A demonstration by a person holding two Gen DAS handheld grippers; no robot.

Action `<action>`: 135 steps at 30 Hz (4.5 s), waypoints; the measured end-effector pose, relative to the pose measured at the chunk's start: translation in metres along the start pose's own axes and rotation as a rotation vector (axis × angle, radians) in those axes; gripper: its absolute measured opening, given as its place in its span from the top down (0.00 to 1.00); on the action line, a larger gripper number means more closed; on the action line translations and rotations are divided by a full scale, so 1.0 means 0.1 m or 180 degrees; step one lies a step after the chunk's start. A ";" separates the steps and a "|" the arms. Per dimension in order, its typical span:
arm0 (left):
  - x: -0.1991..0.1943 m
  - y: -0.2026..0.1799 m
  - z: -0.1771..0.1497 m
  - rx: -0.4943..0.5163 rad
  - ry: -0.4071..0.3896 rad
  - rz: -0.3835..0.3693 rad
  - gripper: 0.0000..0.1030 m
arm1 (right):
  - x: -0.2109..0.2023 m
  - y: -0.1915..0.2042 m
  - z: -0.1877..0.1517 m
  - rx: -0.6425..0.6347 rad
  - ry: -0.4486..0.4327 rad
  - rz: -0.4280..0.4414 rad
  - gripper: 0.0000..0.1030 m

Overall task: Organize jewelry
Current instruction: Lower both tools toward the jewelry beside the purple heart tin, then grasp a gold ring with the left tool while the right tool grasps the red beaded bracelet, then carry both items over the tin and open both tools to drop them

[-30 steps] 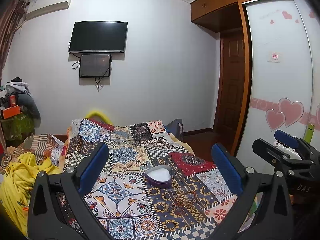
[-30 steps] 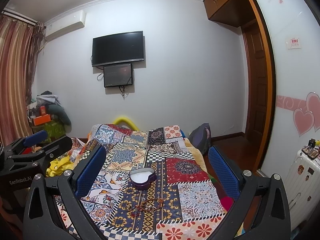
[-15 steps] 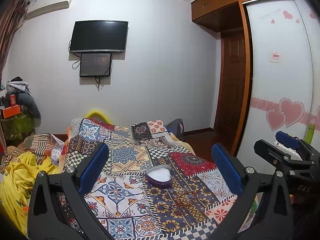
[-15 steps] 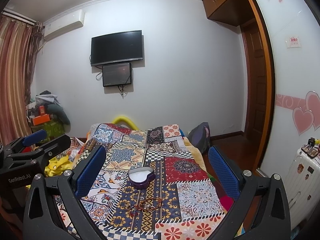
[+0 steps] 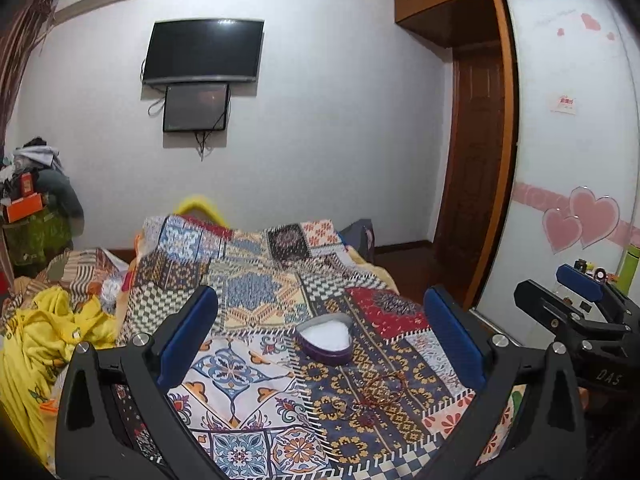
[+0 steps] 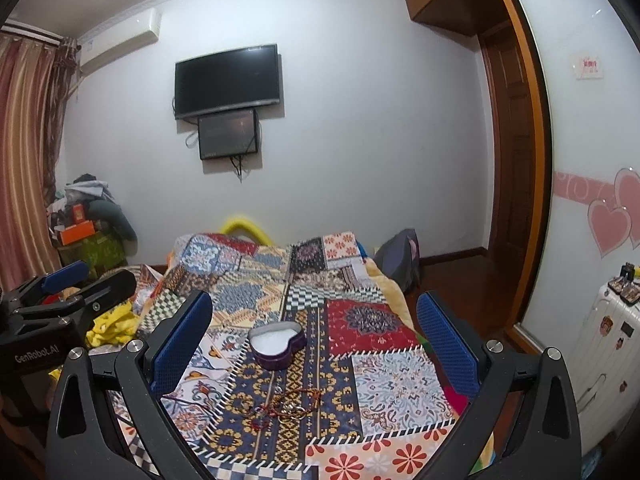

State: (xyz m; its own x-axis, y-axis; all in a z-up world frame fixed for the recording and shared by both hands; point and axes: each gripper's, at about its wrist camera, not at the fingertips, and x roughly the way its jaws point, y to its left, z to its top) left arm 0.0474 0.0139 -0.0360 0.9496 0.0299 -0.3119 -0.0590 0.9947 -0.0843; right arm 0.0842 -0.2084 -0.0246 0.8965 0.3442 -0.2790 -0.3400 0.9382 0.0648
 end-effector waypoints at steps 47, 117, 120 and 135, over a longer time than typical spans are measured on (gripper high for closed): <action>1.80 -0.07 -1.33 0.0103 0.2125 -0.0726 0.69 | 1.60 -0.09 -1.10 -0.0394 0.1701 0.0437 0.88; 2.73 0.42 -0.64 -0.0120 0.1768 -0.0518 0.81 | 2.61 0.25 -0.34 -0.0283 0.1730 0.0916 0.93; 2.81 0.42 -0.64 -0.0150 0.1810 -0.0549 0.81 | 2.68 0.22 -0.34 -0.0245 0.1850 0.1033 0.93; 2.93 0.41 -0.67 -0.0139 0.1976 -0.0659 0.81 | 2.75 0.18 -0.45 -0.0272 0.2133 0.1100 0.92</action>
State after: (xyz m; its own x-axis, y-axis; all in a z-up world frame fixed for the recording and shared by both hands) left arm 0.3021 0.0565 -0.1944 0.5892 -0.2374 -0.7723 0.0811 0.9684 -0.2358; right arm 0.3116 -0.0980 -0.1436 0.3799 0.4965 -0.7805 -0.6156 0.7655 0.1873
